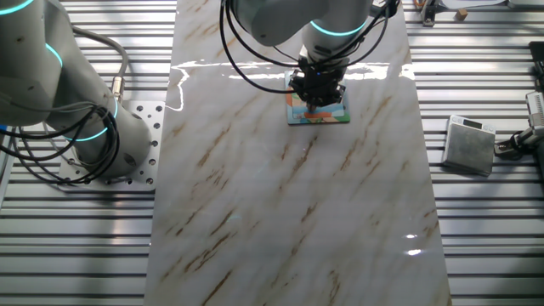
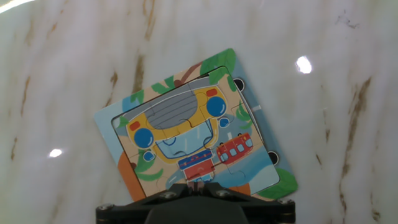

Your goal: Assemble one piece of a puzzle

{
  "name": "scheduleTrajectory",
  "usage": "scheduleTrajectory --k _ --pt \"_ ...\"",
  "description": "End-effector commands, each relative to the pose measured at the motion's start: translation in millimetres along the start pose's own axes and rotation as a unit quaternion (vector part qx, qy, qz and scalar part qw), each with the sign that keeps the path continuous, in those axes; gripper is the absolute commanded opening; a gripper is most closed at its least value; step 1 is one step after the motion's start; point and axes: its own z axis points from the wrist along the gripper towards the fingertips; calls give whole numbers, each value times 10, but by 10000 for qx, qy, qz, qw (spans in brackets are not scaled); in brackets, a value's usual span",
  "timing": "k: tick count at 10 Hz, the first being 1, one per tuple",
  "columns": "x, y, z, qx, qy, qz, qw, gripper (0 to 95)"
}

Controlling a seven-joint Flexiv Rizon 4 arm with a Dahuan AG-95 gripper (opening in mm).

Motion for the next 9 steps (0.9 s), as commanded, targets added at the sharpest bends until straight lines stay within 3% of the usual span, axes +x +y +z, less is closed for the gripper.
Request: scheduleTrajectory --k 1,9 --pt "-33 3 -31 -18 19 21 10000 0" --pt "-146 -24 114 -14 60 26 10000 0"
